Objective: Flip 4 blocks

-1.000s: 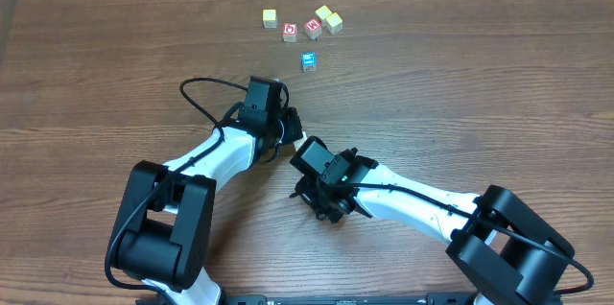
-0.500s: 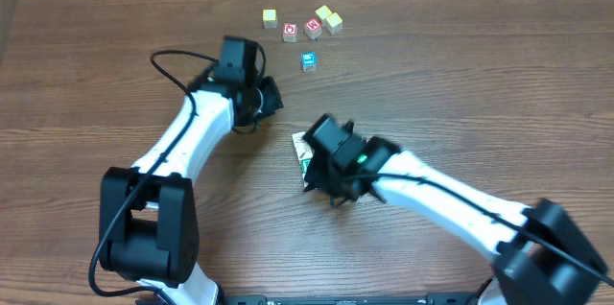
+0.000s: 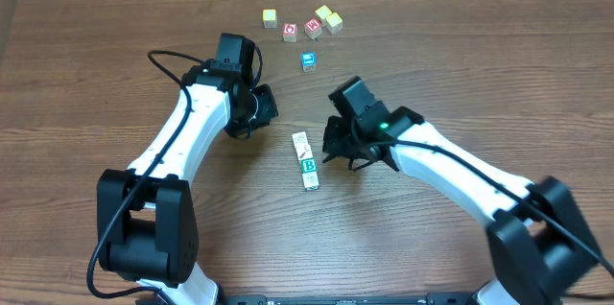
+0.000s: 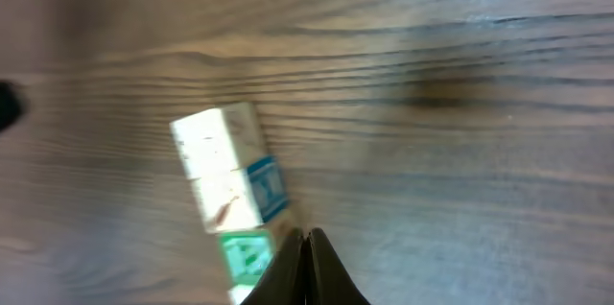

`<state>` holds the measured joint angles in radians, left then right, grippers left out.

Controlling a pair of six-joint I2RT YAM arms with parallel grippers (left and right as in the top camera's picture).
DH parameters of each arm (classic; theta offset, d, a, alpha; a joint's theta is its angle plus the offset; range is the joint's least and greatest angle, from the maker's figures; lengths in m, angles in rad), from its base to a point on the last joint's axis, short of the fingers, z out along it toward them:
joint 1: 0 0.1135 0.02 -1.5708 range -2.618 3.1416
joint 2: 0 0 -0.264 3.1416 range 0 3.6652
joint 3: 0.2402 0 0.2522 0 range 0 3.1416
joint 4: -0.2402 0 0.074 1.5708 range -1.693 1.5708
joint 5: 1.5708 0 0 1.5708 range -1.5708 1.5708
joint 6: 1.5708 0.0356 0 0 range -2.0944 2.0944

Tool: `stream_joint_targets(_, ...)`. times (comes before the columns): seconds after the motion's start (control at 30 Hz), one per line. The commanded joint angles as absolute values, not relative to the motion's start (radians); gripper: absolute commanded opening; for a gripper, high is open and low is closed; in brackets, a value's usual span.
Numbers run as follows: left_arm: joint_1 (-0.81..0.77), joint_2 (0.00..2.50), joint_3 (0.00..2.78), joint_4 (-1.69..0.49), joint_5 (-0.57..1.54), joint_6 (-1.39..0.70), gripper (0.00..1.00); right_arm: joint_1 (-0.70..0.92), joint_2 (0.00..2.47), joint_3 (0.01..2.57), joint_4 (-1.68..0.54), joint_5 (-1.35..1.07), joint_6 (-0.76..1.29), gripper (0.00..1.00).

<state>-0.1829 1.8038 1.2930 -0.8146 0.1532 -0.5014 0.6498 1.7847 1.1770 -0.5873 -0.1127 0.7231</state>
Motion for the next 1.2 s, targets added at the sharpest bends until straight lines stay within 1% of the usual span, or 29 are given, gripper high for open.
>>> stream_joint_targets(0.0, -0.196, 1.835, 1.260, -0.808, 0.147, -0.495, 0.04, 0.653, 1.841, 1.185, -0.568, -0.106, 0.643, 0.04)
stream_joint_targets(0.33, -0.243, 1.879, 1.219, -0.776, 0.090, -0.540, 0.04, 0.669, 1.864, 1.185, -0.571, -0.174, 0.620, 0.04)
stream_joint_targets(0.73, -0.243, 1.905, 1.219, -0.759, 0.098, -0.539, 0.04, 0.706, 1.865, 1.167, -0.554, -0.158, 0.593, 0.04)
stream_joint_targets(0.87, -0.243, 1.905, 1.219, -0.772, 0.097, -0.537, 0.04, 0.715, 1.865, 1.148, -0.530, -0.159, 0.541, 0.04)
stream_joint_targets(1.07, -0.243, 1.905, 1.219, -0.775, 0.097, -0.525, 0.04, 0.718, 1.865, 1.137, -0.516, -0.159, 0.538, 0.04)
stream_joint_targets(1.17, -0.243, 1.905, 1.219, -0.777, 0.097, -0.508, 0.04, 0.719, 1.865, 1.137, -0.511, -0.159, 0.492, 0.04)
